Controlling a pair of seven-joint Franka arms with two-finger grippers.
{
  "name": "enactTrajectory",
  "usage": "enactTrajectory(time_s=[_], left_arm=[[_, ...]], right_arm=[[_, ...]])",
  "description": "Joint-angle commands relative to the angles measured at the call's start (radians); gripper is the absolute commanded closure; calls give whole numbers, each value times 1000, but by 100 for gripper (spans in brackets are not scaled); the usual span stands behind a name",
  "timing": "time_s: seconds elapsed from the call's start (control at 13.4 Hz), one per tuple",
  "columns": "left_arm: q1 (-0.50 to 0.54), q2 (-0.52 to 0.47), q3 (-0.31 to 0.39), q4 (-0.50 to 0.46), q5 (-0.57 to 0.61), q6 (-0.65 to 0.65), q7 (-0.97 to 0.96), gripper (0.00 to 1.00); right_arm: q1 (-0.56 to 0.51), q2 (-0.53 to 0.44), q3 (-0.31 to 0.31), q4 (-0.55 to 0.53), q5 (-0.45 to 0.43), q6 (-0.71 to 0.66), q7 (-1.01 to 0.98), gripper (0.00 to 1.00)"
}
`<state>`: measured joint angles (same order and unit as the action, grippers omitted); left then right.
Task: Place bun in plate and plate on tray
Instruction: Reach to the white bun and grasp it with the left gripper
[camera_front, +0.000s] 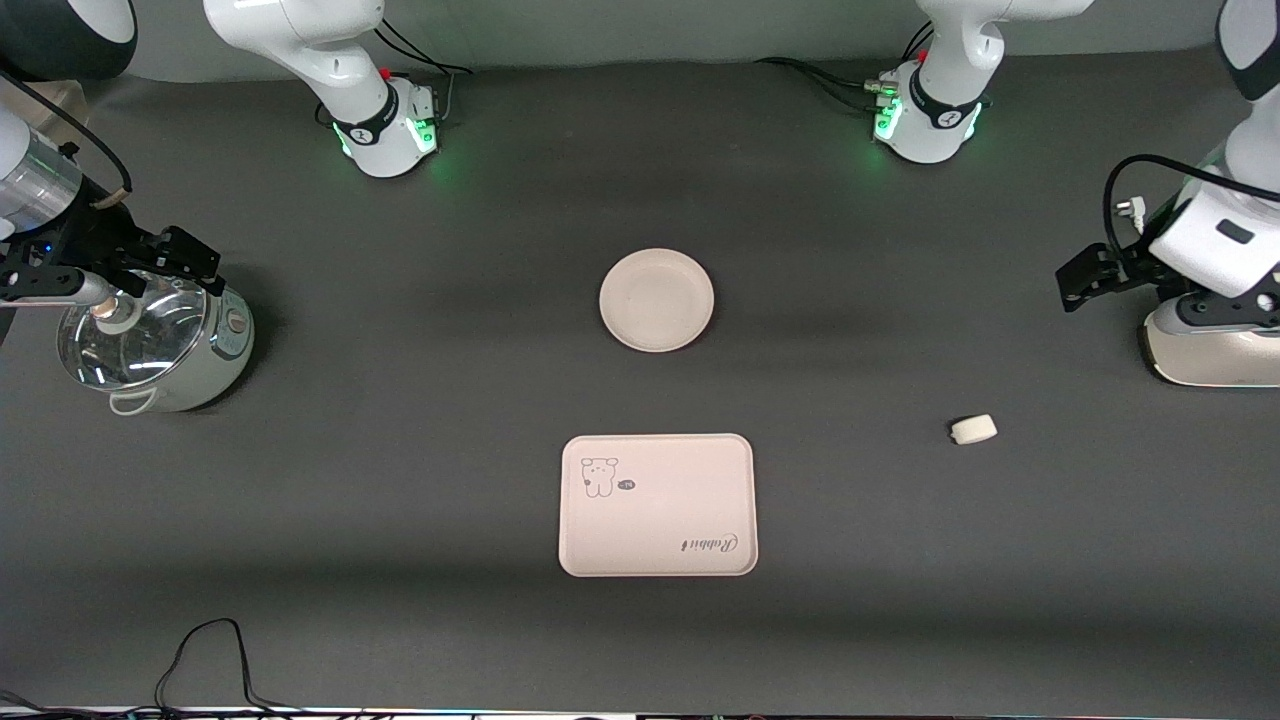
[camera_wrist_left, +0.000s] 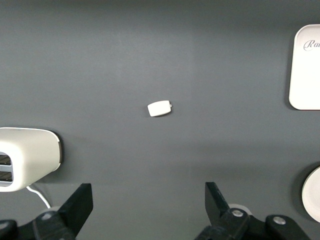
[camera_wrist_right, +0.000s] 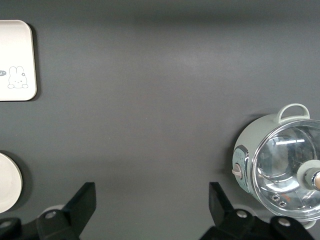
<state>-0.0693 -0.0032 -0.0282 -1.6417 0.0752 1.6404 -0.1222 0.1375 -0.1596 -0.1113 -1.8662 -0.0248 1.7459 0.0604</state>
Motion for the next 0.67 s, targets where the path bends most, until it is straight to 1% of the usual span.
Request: enactTrajectory(time_s=[0.0,0.15,0.3,0.52,0.6], left_arm=[[31,-6,-33,23,-11,-45,32,0],[31,-7,-22,34,-11,-70,15,0],[31,-6,-28,39,-11,-109,21,0],[23,6,-32,30,-14,-97,30,0],[16,20,-32,28,-14,-84,30,0]], right_arm=[[-1,-20,5,9,-23,-17,-11,0],[-6,-23,13,16,-23,-28,-11,0],[-6,-21,13,25,-18,-49,-7,0],[-4,-6,22,24,-15,-46,-4,0],[-1,-5,38,24,-15,-46,-2,0]])
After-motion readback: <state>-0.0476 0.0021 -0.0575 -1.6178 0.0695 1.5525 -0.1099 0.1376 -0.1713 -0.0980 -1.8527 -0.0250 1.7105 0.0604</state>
